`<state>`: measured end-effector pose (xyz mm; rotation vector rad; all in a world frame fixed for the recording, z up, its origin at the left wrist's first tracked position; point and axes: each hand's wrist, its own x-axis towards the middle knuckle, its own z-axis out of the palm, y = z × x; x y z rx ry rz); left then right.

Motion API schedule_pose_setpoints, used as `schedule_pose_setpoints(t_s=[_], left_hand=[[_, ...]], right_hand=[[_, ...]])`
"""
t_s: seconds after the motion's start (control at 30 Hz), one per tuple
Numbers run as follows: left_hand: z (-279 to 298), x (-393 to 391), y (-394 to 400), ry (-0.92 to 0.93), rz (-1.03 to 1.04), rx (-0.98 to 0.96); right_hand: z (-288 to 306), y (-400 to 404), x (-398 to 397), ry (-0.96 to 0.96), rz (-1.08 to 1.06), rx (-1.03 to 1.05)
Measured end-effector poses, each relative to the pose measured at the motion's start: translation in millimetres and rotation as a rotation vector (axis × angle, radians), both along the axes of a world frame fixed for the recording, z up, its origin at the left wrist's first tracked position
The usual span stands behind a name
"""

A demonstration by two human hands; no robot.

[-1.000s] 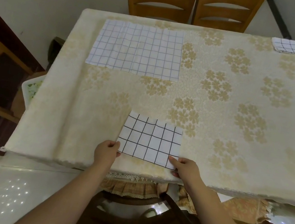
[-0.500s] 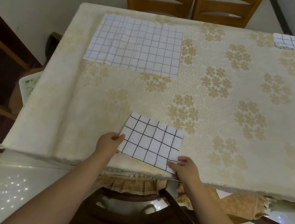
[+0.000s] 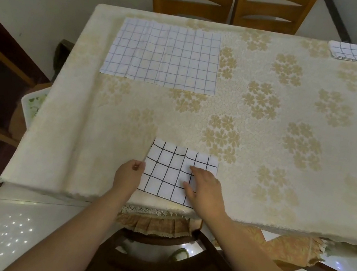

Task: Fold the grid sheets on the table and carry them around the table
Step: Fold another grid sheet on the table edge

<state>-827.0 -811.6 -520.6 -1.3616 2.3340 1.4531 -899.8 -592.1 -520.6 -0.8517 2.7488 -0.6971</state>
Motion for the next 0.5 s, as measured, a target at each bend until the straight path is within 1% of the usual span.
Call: schedule_pose_setpoints(t_s=[0.07, 0.13, 0.3, 0.37, 0.5], left_hand=[[-2, -1, -2, -0.026, 0.001, -0.014], [-4, -2, -4, -0.045, 0.000, -0.011], [-3, -1, -8, -0.041, -0.021, 0.024], [-3, -1, -8, -0.046, -0.016, 0.028], [-3, -6, -9, -0.083, 0.012, 0.044]], right_hand=[[-8, -14, 2, 0.048, 0.155, 0.078], [-16, -25, 4, 0.066, 0.233, 0.154], [-29, -41, -6, -0.006, 0.211, 0.284], [-34, -40, -11, -0.025, 0.235, 0.299], [-43, -36, -14, 0.004, 0.246, 0.310]])
